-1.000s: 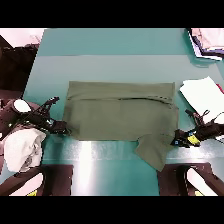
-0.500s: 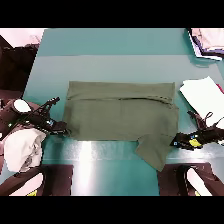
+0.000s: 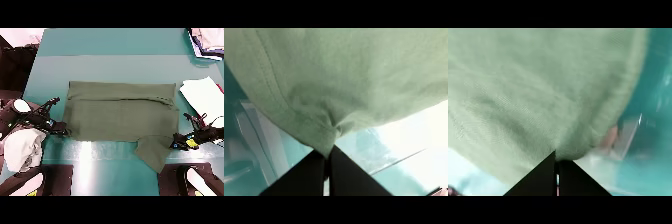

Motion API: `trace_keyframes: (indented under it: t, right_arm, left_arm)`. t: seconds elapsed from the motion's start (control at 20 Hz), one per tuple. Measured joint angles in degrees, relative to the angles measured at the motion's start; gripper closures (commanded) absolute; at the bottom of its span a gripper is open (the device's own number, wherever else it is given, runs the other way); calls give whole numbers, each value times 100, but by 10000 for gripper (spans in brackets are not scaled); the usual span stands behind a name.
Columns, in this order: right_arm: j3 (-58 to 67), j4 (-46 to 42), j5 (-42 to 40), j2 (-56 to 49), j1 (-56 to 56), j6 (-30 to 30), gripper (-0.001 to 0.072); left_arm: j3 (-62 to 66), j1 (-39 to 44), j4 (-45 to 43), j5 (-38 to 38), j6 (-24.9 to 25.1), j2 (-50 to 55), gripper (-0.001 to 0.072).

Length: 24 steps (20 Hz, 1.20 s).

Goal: Fold the shirts.

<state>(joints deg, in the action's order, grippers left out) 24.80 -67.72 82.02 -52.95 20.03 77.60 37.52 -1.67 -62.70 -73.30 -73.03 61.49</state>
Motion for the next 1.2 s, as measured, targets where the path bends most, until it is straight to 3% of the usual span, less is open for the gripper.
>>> trace_keyframes:
  t: [0.3,0.5,0.6,0.8,1.2]
  right_arm:
    - [817,-680,1200,754,0,155,696]
    - [1464,-754,1397,1276,-118,321,696]
    - [1777,-728,1176,1270,-299,354,696]
    - [2476,-717,516,599,-741,393,696]
    - [4035,-728,-330,-1473,-1062,431,695]
  left_arm:
    - [55,0,120,-741,-111,-640,683]
    - [278,2,581,-1152,-210,-1193,683]
    - [490,4,640,-839,-216,-1290,683]
    - [857,2,605,474,-258,-1113,683]
    - [1676,4,590,2127,-308,382,682]
